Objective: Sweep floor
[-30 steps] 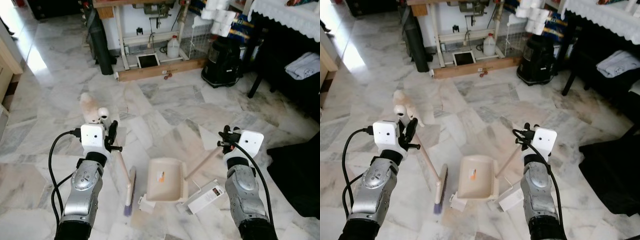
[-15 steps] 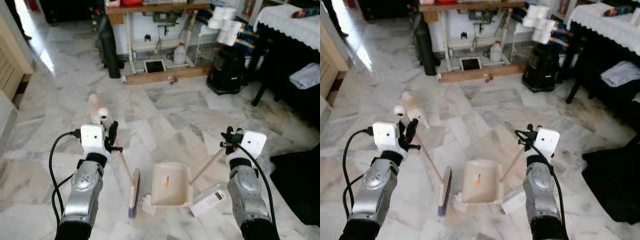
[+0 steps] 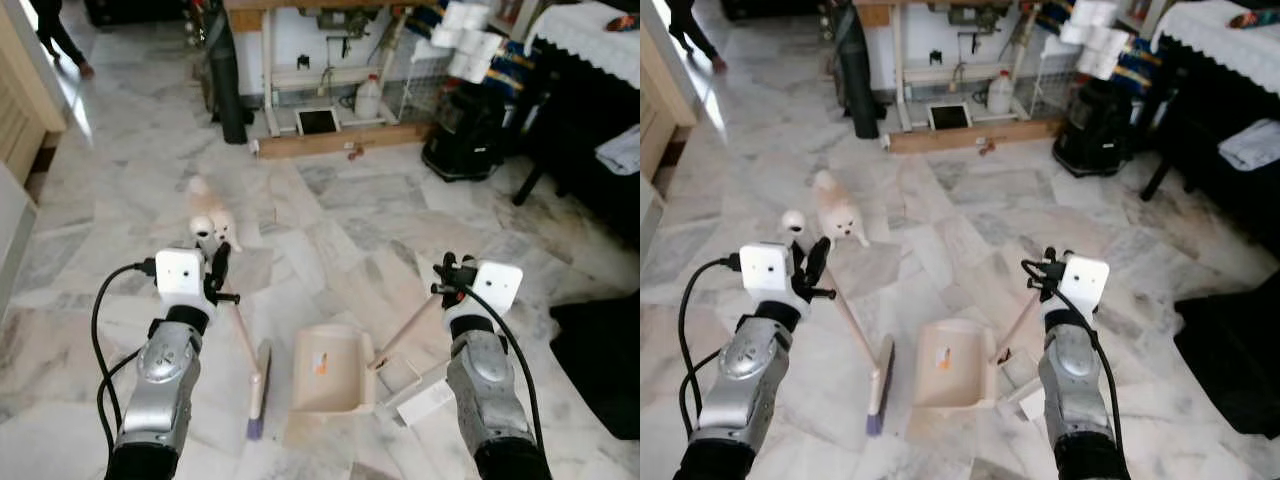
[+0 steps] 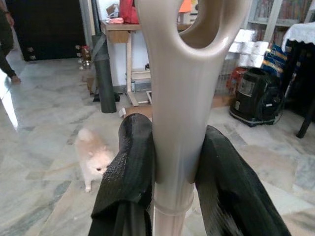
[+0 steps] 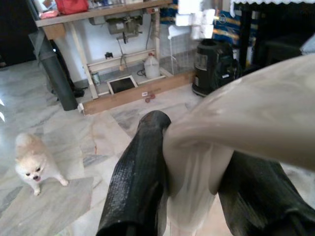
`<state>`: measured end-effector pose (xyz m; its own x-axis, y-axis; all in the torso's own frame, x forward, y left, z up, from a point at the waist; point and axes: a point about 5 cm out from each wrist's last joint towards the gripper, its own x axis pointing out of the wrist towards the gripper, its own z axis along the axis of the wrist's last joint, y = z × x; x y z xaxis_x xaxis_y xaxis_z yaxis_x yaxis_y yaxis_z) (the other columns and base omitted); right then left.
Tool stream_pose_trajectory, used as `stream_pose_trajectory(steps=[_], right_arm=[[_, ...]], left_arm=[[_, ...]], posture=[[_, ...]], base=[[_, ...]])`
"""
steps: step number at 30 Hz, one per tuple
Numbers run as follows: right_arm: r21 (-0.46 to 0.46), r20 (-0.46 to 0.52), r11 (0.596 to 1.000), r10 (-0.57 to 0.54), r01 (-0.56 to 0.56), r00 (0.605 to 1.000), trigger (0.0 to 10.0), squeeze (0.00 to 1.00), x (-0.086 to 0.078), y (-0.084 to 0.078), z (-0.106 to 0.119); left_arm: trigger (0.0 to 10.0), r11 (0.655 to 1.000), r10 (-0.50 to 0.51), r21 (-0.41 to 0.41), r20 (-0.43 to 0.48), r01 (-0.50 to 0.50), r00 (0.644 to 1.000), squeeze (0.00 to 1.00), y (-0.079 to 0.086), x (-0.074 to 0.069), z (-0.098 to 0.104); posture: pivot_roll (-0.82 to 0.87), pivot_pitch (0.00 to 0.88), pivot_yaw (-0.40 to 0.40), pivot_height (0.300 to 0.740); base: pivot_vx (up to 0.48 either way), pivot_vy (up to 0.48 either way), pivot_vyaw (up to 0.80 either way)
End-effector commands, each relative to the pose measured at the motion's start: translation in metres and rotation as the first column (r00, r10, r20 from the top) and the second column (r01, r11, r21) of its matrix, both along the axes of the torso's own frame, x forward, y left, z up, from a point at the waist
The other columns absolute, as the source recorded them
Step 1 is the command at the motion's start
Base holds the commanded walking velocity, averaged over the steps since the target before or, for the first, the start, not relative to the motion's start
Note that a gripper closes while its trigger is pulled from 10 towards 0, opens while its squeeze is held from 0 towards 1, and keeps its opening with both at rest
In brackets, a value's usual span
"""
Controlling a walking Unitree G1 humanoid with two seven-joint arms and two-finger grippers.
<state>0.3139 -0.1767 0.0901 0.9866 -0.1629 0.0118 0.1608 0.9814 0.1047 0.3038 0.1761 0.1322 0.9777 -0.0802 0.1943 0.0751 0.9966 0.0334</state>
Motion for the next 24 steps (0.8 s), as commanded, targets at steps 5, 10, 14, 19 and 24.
stream_pose_trajectory(steps=[5,10,14,19,24], right_arm=[[-0.008,0.056,1.000,-0.011,0.011,0.998,10.0,0.00,0.003,-0.004,0.012],[-0.015,0.054,1.000,-0.017,0.018,0.998,10.0,0.00,0.002,-0.004,0.012],[-0.019,0.056,0.999,-0.025,0.026,0.998,10.0,0.00,0.002,-0.005,0.012],[-0.028,0.053,0.998,-0.057,0.058,0.997,10.0,0.00,0.000,-0.010,0.012],[-0.051,0.033,0.994,-0.092,0.094,0.995,10.0,0.00,-0.005,-0.015,0.007]], left_arm=[[10.0,1.000,-0.020,0.007,0.042,0.019,0.999,0.00,-0.005,0.000,0.010],[10.0,1.000,-0.022,0.015,0.051,0.022,0.998,0.00,-0.005,0.000,0.011],[10.0,1.000,-0.023,0.014,0.050,0.022,0.999,0.00,-0.005,0.000,0.010],[10.0,1.000,-0.028,0.013,0.049,0.027,0.998,0.00,-0.006,0.000,0.010],[10.0,0.999,-0.031,0.013,0.047,0.030,0.998,0.00,-0.006,0.000,0.010]], posture=[[0.04,0.066,0.007,0.740],[0.04,0.065,0.009,0.740],[0.04,0.065,0.009,0.740],[0.04,0.063,0.009,0.740],[0.04,0.059,0.008,0.740]], base=[[0.000,0.352,-0.60],[0.000,0.070,0.00],[0.000,0.000,0.00],[0.000,0.000,0.00],[0.000,0.000,0.00]])
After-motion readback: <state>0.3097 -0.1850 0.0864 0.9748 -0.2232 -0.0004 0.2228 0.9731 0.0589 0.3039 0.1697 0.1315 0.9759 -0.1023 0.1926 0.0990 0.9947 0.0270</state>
